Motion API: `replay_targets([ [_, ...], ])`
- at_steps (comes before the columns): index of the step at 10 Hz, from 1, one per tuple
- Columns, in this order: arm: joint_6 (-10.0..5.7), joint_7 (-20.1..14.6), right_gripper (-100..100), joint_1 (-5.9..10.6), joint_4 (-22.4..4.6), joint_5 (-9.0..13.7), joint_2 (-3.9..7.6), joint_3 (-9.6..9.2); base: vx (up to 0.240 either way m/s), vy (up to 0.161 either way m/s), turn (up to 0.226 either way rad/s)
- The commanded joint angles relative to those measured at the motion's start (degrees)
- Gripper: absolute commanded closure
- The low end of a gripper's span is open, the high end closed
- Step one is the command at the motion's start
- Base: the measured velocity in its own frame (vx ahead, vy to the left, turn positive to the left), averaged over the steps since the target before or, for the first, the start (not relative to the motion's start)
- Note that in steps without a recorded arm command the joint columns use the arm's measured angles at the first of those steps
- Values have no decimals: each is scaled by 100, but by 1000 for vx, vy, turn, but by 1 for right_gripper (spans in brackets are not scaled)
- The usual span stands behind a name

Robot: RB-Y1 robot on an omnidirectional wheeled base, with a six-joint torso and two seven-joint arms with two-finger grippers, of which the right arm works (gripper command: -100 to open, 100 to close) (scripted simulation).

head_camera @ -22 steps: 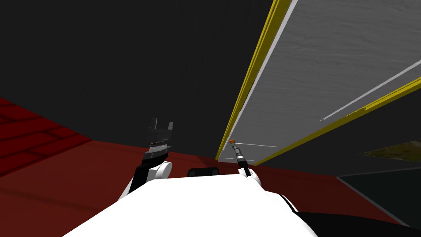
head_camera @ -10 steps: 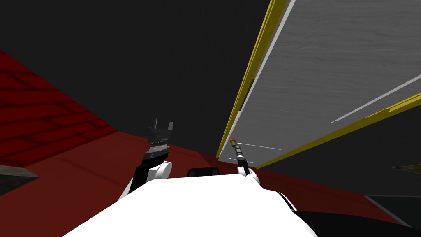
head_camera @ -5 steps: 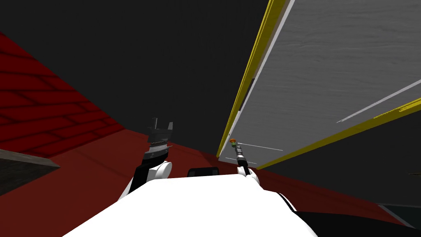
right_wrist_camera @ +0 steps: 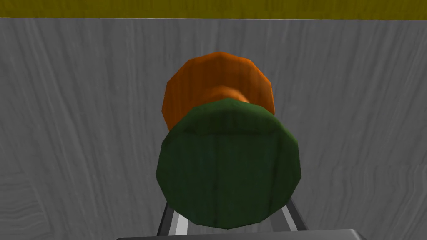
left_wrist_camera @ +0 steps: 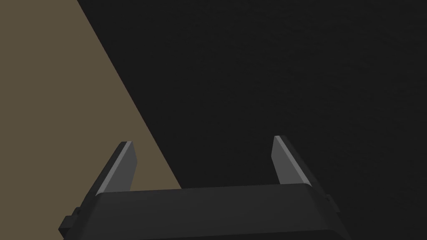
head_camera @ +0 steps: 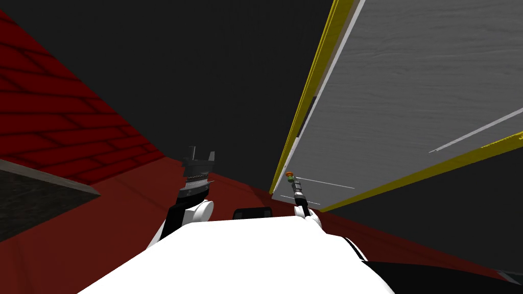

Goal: Pull the door open

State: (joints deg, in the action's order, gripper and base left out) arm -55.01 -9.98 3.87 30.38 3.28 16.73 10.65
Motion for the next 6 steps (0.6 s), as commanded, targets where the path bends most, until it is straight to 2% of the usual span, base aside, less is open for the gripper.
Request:
replay_targets([
  [1, -15, -169, 100, 30, 39, 27, -51, -44, -44, -14, 32],
  [2, 9, -395, 100, 41, 40, 117, -59, -58, -58, -18, 99],
  [3, 9, -408, 100, 41, 40, 117, -59, -58, -48, -24, 52],
  [5, 58, -777, 100, 64, 44, 296, -74, -85, -71, -29, 122],
  [6, 58, -887, 100, 64, 44, 296, -74, -85, -67, -29, 58],
])
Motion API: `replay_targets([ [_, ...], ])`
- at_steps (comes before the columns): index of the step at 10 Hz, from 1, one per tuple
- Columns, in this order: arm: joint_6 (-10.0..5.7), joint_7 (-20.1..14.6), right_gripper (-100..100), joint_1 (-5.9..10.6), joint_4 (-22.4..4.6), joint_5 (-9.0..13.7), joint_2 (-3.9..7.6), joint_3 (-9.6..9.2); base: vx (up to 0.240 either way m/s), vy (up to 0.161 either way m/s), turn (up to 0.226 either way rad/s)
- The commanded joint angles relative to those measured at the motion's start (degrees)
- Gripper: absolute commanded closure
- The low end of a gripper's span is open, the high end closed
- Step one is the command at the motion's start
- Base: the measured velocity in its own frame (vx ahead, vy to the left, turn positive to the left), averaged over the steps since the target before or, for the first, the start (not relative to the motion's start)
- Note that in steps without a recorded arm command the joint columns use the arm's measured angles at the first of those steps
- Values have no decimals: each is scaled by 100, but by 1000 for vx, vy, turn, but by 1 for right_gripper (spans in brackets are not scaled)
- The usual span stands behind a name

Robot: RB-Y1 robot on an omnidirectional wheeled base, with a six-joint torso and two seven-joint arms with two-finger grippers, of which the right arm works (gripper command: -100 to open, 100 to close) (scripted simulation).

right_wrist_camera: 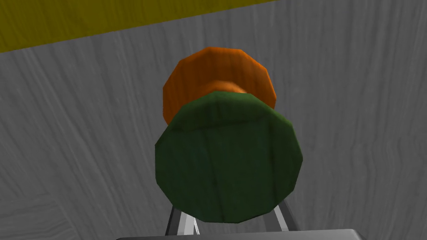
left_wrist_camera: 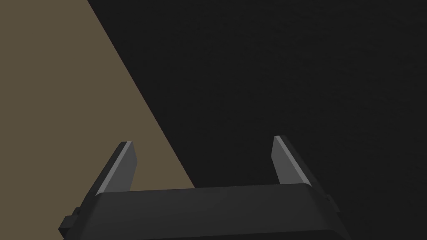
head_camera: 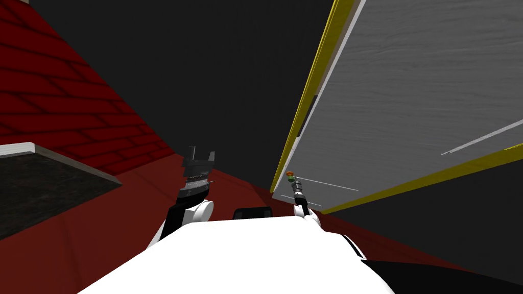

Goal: Pull the door open

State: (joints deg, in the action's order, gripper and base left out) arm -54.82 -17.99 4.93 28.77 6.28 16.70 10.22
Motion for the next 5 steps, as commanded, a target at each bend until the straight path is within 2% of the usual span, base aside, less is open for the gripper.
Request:
replay_targets([
  [1, 39, -86, 100, -42, 205, -4, -72, -43, -22, -4, -8],
  [2, 39, -86, 100, -42, 205, -4, -72, -43, -4, 5, -18],
  [4, 87, -479, 100, -19, 208, 174, -88, -70, -56, -14, 110],
  [5, 87, -564, 100, -19, 208, 174, -88, -70, -66, -31, 75],
])
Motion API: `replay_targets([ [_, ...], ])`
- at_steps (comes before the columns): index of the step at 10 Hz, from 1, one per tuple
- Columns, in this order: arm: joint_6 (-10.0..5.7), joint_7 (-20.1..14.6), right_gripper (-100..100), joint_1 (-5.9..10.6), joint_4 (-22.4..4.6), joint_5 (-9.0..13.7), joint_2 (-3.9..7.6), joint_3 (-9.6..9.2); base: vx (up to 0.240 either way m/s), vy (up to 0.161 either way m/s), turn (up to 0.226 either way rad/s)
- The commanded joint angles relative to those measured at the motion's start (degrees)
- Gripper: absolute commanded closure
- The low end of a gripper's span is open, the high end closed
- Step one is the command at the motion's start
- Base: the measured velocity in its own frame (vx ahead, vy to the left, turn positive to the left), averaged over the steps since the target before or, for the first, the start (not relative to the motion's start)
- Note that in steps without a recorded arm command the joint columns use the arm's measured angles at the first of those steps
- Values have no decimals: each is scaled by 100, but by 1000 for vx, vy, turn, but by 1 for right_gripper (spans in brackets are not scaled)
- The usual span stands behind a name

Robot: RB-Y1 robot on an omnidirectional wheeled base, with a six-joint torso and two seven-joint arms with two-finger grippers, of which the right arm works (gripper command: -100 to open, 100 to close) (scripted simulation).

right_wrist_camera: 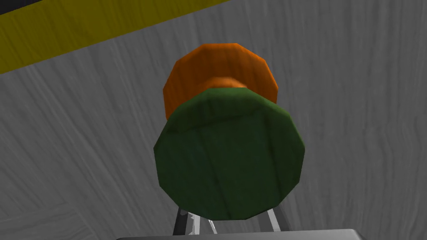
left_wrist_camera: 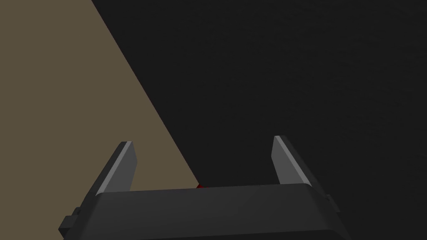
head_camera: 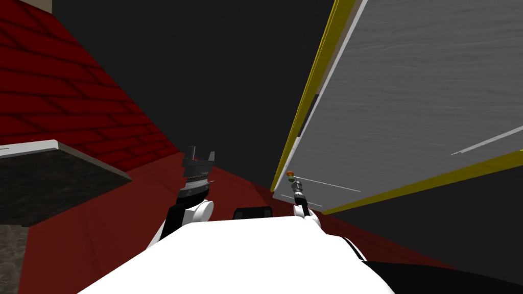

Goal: Pull the door open

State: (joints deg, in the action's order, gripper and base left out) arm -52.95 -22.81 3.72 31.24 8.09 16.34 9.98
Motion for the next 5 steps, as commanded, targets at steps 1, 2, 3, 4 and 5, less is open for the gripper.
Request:
replay_targets([
  [1, -77, -286, 100, 113, -38, 80, -59, -59, -72, -34, 97],
  [2, -77, -321, 100, 113, -38, 80, -59, -59, -48, -22, 48],
  [3, -53, -553, 100, 124, -36, 167, -66, -73, -47, -19, 67],
  [4, -29, -701, 100, 136, -35, 254, -74, -86, -83, -31, 111],
  [5, -29, -798, 100, 136, -35, 254, -74, -86, -67, -17, 89],
])
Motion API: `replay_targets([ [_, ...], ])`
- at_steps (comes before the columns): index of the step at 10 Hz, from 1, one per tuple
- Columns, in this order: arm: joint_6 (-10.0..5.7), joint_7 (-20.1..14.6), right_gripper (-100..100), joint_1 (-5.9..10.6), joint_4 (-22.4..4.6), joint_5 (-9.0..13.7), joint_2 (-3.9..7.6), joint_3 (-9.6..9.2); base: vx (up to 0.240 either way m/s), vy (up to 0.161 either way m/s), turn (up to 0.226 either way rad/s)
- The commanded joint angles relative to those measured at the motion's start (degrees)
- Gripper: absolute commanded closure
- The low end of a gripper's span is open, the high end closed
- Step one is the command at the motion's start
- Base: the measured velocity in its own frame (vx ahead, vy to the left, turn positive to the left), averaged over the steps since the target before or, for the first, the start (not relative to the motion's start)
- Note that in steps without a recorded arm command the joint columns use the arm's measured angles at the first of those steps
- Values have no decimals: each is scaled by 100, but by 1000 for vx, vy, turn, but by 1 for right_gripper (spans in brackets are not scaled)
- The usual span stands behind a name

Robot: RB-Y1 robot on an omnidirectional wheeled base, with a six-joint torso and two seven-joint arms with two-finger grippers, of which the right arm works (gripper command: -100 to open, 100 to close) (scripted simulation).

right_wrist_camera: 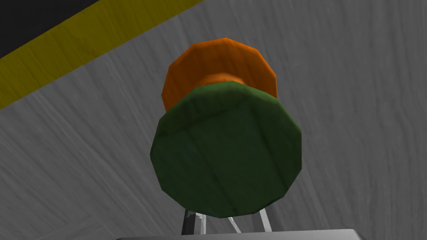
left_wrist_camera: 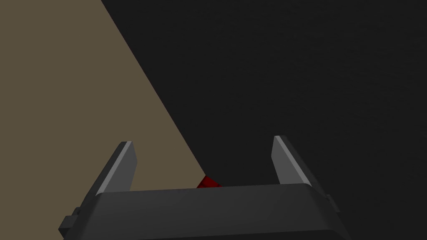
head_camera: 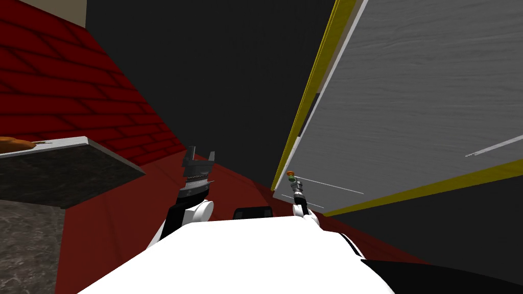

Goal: Pull the door open

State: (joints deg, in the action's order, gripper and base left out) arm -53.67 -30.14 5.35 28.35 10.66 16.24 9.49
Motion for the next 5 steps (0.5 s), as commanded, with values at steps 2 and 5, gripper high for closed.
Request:
replay_targets([
  [2, 43, -65, 100, -28, 241, -3, -64, -37, -8, -2, -4],
  [5, 90, -522, 100, -6, 257, 169, -79, -63, -45, -15, 75],
])
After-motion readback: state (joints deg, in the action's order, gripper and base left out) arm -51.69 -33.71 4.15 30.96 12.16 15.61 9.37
